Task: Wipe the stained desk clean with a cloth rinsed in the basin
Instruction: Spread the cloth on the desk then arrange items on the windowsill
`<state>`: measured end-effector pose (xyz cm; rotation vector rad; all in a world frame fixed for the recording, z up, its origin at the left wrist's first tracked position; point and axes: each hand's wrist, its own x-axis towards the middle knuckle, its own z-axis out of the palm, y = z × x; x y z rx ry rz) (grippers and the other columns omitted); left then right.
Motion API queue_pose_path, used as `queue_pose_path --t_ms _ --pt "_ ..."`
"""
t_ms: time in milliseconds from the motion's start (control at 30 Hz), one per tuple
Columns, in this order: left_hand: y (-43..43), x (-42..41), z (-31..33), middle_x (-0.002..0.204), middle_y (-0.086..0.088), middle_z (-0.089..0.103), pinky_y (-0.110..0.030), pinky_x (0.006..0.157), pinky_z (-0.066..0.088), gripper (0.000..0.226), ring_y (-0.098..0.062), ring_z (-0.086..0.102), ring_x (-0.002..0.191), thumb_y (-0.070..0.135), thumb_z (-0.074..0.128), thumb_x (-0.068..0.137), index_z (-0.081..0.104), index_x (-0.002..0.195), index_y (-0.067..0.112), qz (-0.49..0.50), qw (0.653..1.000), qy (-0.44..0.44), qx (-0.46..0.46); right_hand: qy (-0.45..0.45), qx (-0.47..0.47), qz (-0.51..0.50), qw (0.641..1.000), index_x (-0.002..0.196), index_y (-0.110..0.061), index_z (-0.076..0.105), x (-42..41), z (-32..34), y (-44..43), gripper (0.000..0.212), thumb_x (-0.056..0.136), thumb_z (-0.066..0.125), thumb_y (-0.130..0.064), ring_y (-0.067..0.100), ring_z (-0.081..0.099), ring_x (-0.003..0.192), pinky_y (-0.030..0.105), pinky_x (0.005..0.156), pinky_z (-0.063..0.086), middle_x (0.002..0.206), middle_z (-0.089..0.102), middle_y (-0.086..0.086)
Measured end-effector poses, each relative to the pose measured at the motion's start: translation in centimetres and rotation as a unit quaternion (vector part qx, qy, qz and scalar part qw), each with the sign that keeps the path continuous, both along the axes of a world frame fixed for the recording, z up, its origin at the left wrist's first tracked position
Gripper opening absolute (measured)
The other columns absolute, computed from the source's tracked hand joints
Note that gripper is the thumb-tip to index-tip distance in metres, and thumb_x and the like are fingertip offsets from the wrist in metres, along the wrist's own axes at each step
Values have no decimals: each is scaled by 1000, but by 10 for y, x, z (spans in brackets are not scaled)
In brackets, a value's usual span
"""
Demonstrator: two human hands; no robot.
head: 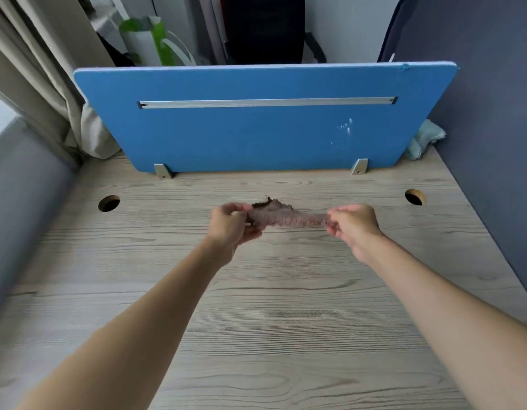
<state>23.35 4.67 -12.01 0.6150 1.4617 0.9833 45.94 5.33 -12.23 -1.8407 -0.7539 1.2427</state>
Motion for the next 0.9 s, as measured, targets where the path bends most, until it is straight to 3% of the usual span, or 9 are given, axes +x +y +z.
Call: queue_pose_path --t_ms 167,333,433,567,633,700,800,900 --pt "-59 1 -65 83 -18 67 -37 61 60 28 -28 68 62 -10 33 99 58 94 1 -37 989 39 -141 0 -193 61 979 106 12 60 5 -59 -53 18 88 59 15 26 62 68 31 57 58 99 62 27" --pt "-87 -4 -89 77 -17 70 -39 61 61 19 -31 72 66 2 44 101 61 93 -1 -84 968 63 -230 -54 -304 154 939 109 5 57 9 -77 -79 21 89 61 11 28 67 67 31 56 57 109 61 27" --pt "-76 -5 -81 72 -17 73 -35 57 59 24 -29 74 68 3 42 100 64 97 -6 -121 961 69 -239 -64 -307 167 935 110 3 57 11 -69 -71 24 88 62 10 28 68 69 30 56 56 110 58 25" --pt "-41 -3 -62 79 -19 73 -41 69 62 21 -30 73 70 4 42 101 59 103 -9 -99 973 67 -199 -46 -242 112 963 106 4 58 9 -54 -46 16 91 59 8 25 63 65 31 57 54 97 61 20" --pt "-22 -3 -55 89 -22 74 -50 77 61 25 -36 74 80 13 37 104 47 120 -4 -53 984 23 -168 -22 -175 51 983 101 2 57 7 -51 -33 6 96 58 -1 23 62 66 32 57 54 87 61 15" --pt "-8 -3 -50 99 -24 71 -53 76 61 25 -42 73 85 18 35 104 41 126 9 0 988 -7 -154 -54 -126 26 990 103 -10 55 8 -57 -23 4 99 56 -11 24 64 73 34 61 56 88 63 10" --pt "-6 2 -62 94 -14 66 -41 69 61 28 -28 68 77 14 44 101 49 127 7 -22 984 125 -125 -179 -122 90 972 94 -14 60 10 -73 -17 3 91 59 -14 25 60 76 29 64 49 82 61 8" --pt "-15 9 -89 102 -13 65 -43 82 59 34 -23 63 83 14 56 94 53 128 11 -158 938 304 -58 -203 -168 157 952 86 -6 61 5 -83 -17 10 89 65 -14 20 52 64 28 62 43 79 59 10"
